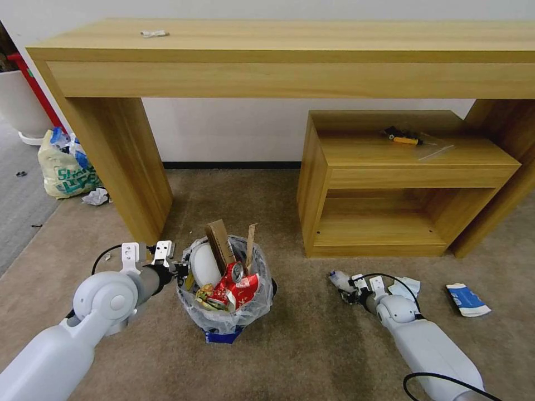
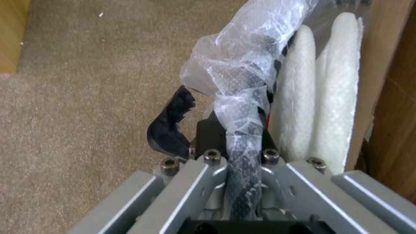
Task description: Pick up the trash bin and place the garbage on the floor into it.
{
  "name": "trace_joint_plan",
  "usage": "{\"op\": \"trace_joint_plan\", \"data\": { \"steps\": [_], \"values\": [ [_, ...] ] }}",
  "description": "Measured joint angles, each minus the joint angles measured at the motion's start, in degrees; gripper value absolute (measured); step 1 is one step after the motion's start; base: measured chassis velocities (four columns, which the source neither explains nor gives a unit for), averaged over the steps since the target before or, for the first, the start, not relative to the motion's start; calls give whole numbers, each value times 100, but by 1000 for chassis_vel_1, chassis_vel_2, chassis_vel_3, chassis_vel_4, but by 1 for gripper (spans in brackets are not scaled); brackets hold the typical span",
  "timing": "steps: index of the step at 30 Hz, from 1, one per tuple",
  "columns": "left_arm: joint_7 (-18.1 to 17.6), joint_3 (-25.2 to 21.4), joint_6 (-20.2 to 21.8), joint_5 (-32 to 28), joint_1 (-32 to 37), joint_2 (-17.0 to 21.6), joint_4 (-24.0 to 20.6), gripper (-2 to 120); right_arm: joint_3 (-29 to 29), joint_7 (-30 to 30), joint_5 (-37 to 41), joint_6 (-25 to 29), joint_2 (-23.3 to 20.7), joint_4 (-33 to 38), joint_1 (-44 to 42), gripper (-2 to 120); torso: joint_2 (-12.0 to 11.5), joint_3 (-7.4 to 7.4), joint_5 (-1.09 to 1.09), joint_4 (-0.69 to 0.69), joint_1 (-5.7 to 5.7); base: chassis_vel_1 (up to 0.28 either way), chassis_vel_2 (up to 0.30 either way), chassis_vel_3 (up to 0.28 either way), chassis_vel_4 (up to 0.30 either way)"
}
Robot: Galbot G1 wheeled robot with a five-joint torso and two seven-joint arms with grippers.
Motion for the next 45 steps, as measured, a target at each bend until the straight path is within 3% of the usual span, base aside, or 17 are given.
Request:
{"op": "trace_joint_plan", "data": {
  "steps": [3, 5, 7, 8, 11, 17, 18, 20, 21, 27, 31, 37, 45],
  "values": [
    [0, -6, 0, -5, 13, 20, -28, 0, 23, 33, -94, 65, 30, 10, -47, 20, 0, 0, 1, 1, 0, 0, 0, 0, 0],
    [0, -7, 0, -19, 26, 42, -75, 0, 102, 78, -182, 86, 10, 202, -184, 9, 0, 0, 1, 0, 0, 0, 0, 0, 0],
    [0, -7, 0, -21, 27, 46, -82, 0, 117, 84, -200, 88, 4, 236, -202, 7, 0, 0, 1, 0, 0, 0, 0, 0, 0],
    [-2, -7, 0, -43, 30, 72, -115, 0, 228, 99, -308, 134, -53, 532, -329, 0, 0, 0, 0, -1, 0, 0, 0, 0, 0],
    [-8, -7, 0, -67, 31, 94, -140, 0, 322, 100, -340, 178, -111, 849, -433, 0, 0, 0, 1, -1, 0, 0, 0, 0, 0],
    [-32, -10, 0, -121, 30, 202, -193, 0, 626, 93, 206, 57, -521, 2987, -742, 0, 0, -1, 0, -1, -1, 0, 0, 0, 0],
    [-32, -10, 0, -121, 30, 202, -193, 0, 626, 93, 206, 57, -521, 2987, -742, 0, 0, -1, 0, -1, -1, 0, 0, 0, 0],
    [-55, 12, 0, -125, 32, 204, -216, 0, 465, 129, 676, -179, -699, 3979, -729, 0, 0, -1, 0, 0, -1, 0, 0, 0, 0],
    [-55, 12, 0, -125, 32, 204, -216, 0, 465, 129, 676, -179, -699, 3979, -729, 0, 0, -1, 0, 0, -1, 0, 0, 0, 0],
    [-113, 126, 0, -178, -14, 187, -303, 0, -295, 262, 1349, -624, -962, 5649, -444, 0, 0, -1, 0, 0, -1, 0, 0, 0, 0],
    [-119, 180, -1, -175, -6, 196, -353, 0, -848, 169, 1446, -837, -1035, 6258, -238, 0, 0, -1, -1, 0, -1, 0, 0, 0, 0],
    [-125, 201, 0, -33, 22, 214, -393, 0, -1483, 175, 1648, -1092, -1057, 6549, -63, 0, 0, 0, -1, 0, -1, 0, 0, 0, 0],
    [-201, 229, 0, -25, 62, 231, -699, 0, -2102, 216, 1646, -1397, -775, 5963, 310, 0, 0, 0, 0, 1, -1, 0, 0, 0, 0]
  ]
}}
